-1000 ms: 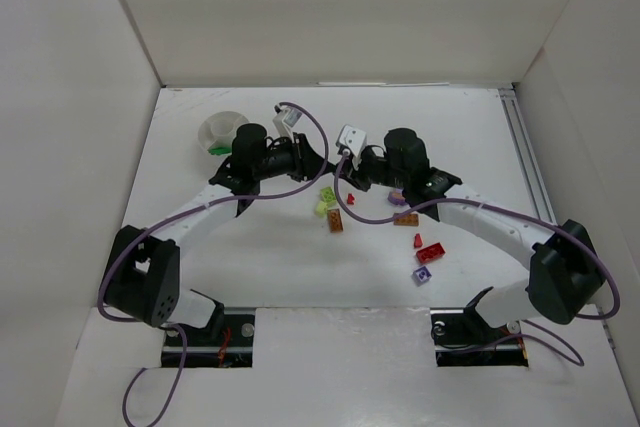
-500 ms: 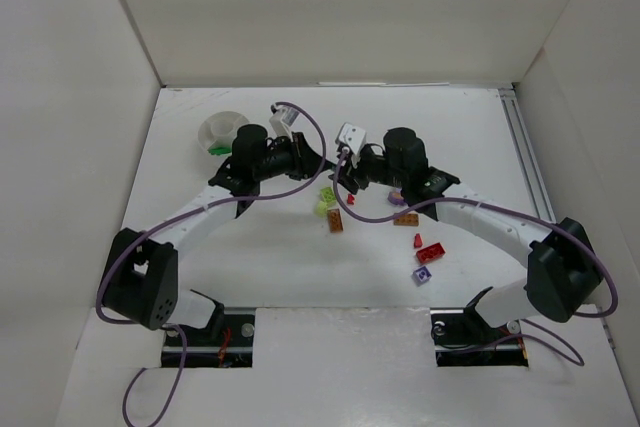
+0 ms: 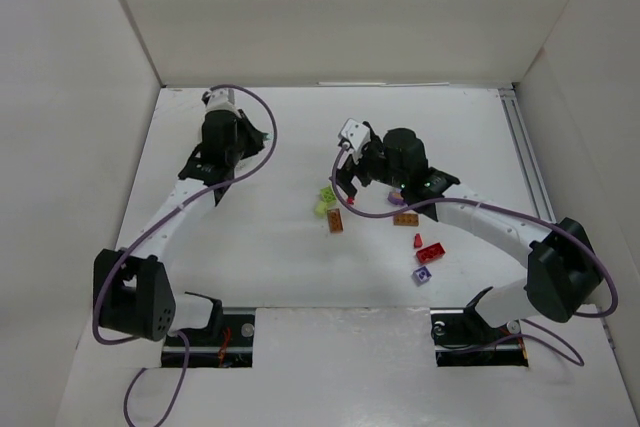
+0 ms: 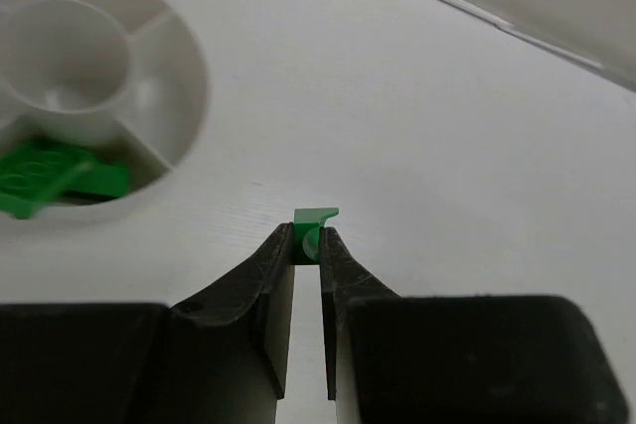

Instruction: Sort the legos into containers by color

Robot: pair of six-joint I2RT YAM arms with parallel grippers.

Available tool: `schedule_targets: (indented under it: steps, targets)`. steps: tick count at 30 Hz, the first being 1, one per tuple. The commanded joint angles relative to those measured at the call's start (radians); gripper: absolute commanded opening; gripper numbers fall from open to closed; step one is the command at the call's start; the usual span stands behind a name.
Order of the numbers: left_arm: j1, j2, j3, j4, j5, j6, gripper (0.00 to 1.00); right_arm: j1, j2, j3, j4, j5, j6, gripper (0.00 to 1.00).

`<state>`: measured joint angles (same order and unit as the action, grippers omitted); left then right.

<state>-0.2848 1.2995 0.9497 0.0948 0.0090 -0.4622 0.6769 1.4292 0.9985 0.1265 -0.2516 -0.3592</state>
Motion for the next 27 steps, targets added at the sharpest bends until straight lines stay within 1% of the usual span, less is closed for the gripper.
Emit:
schedule_targets:
  steps: [1, 3, 5, 10, 15, 17, 19, 27]
  targets:
    - [0.051, 0.035, 0.093, -0.082, -0.234, -0.007, 0.0, -0.017, -0.03, -0.011, 0.003, 0.066, 0.028, 0.99]
    - [0.061, 0.061, 0.139, -0.134, -0.294, -0.007, 0.0, -0.046, -0.03, -0.011, -0.016, 0.087, 0.037, 0.99]
    - [0.061, 0.093, 0.15, -0.148, -0.363, -0.016, 0.0, -0.056, -0.03, -0.011, -0.037, 0.11, 0.037, 0.99]
    - [0.07, 0.148, 0.188, -0.19, -0.455, -0.027, 0.0, -0.112, -0.03, -0.021, -0.059, 0.11, 0.037, 0.99]
    - [0.088, 0.219, 0.227, -0.213, -0.475, -0.047, 0.0, -0.152, 0.016, -0.021, -0.082, 0.1, 0.046, 0.99]
    - [0.088, 0.233, 0.227, -0.176, -0.475, -0.038, 0.0, -0.163, 0.027, -0.021, -0.091, 0.083, 0.046, 0.99]
    - [0.088, 0.26, 0.227, -0.176, -0.486, -0.038, 0.0, -0.163, 0.037, -0.021, -0.091, 0.071, 0.046, 0.99]
    - [0.088, 0.27, 0.247, -0.19, -0.515, -0.056, 0.01, -0.172, 0.037, -0.041, -0.1, 0.08, 0.046, 0.99]
